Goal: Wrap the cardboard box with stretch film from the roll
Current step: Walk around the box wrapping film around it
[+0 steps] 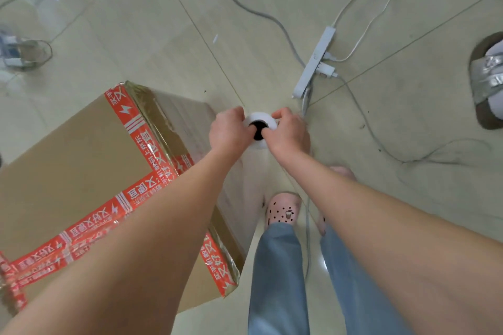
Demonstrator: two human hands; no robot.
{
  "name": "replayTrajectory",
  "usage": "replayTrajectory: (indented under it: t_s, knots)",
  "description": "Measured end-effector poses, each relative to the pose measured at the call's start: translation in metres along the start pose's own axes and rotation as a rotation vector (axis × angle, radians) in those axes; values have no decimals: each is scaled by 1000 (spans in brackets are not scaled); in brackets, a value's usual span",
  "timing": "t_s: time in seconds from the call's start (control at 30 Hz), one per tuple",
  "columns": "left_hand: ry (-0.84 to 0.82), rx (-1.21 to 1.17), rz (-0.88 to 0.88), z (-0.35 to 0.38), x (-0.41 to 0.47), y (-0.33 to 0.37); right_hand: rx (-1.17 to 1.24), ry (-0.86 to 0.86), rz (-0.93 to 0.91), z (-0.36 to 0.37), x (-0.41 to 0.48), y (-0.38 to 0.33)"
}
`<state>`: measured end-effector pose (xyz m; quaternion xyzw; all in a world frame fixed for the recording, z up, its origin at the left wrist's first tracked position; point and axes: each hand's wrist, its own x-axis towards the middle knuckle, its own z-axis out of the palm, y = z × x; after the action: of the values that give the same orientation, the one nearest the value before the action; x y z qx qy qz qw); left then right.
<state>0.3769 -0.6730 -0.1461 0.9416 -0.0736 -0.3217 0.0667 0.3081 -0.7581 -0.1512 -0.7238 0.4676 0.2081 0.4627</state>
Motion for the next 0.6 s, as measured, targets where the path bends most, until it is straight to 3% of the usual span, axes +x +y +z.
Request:
replayTrajectory:
  t_s: [0.1,0.23,0.3,0.47,0.6]
  knots:
    - [42,-166,-185,-3,7,-13,50,-82,25,5,11,-17]
    - [-47,-107,-232,-13,13,-20,86,-102,28,9,18,-32]
    - [-61,-52,-172,-18,13,-20,92,-107,45,10,17,-32]
    - [-136,178,187,-20,12,-12,53,-135,45,10,13,-28]
    - [-87,287,238,-17,19,0,51,-155,20,7,20,-37]
